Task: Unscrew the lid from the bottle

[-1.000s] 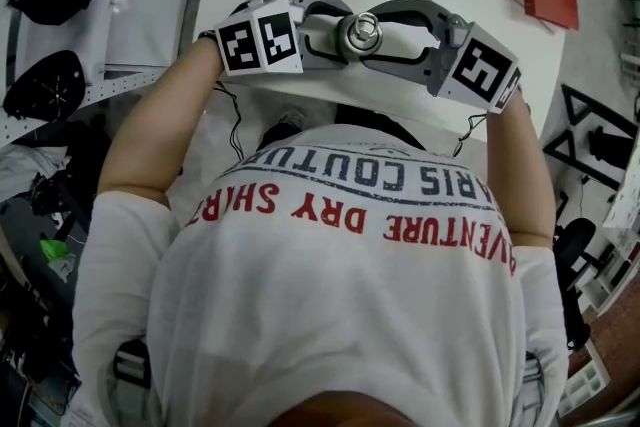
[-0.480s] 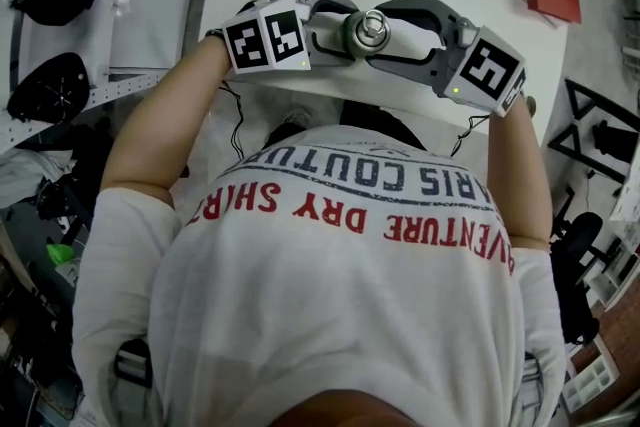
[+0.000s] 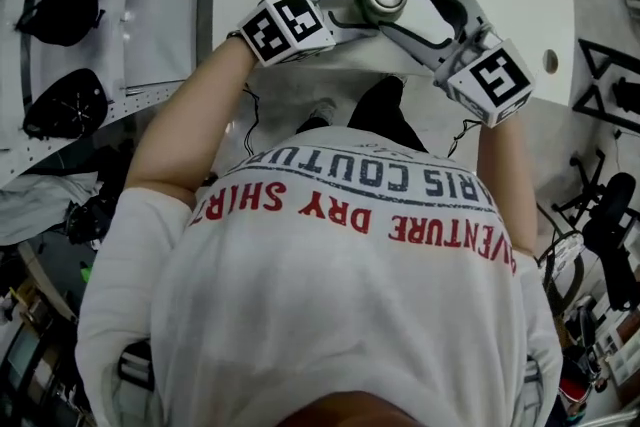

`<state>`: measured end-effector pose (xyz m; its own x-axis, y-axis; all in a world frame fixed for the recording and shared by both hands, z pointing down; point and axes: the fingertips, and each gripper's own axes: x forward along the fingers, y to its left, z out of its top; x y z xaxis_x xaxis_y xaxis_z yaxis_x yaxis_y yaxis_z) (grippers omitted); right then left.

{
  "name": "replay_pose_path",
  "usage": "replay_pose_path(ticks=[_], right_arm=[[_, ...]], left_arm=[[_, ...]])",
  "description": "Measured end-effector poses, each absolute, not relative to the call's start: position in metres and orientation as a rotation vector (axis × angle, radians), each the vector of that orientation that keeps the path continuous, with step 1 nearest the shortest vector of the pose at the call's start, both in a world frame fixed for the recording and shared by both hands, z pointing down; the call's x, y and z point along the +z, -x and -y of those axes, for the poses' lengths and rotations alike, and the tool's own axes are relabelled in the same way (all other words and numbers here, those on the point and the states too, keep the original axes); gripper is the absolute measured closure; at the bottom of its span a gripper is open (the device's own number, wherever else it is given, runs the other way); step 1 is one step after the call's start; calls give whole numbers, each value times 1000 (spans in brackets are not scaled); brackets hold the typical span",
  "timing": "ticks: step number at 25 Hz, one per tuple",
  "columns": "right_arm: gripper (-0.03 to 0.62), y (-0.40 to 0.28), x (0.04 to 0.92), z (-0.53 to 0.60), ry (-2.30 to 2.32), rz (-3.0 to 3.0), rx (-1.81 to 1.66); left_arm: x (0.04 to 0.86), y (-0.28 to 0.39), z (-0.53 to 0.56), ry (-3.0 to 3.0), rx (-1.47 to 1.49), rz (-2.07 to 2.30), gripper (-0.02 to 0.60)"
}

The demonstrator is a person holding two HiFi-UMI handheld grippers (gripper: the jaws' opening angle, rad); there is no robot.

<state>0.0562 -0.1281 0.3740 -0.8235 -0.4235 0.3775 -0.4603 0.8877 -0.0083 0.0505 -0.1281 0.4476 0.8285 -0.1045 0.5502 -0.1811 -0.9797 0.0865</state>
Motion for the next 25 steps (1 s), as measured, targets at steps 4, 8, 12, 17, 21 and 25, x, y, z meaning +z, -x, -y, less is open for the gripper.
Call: replay_pose_path(ticks=[4, 8, 12, 17, 21, 25], right_arm=[[304, -62, 379, 119, -932, 2642, 163], [304, -60, 382, 119, -1167, 2588, 214], [304, -60, 384, 122, -1368, 2538, 284], [306, -58, 381, 133, -1483, 2499, 275], [333, -56, 375, 137, -1529, 2501, 251], [361, -54, 374, 137, -1537, 2494, 228]], left_arm=[[447, -52, 128, -2871, 811, 296, 245], [447, -48, 130, -2871, 770, 351, 245], [446, -49, 130, -2877, 740, 390, 245], [444, -50, 131, -2872, 699, 458, 245], [443, -52, 131, -2871, 686, 483, 245], [443, -53, 130, -2871, 683, 481, 245]])
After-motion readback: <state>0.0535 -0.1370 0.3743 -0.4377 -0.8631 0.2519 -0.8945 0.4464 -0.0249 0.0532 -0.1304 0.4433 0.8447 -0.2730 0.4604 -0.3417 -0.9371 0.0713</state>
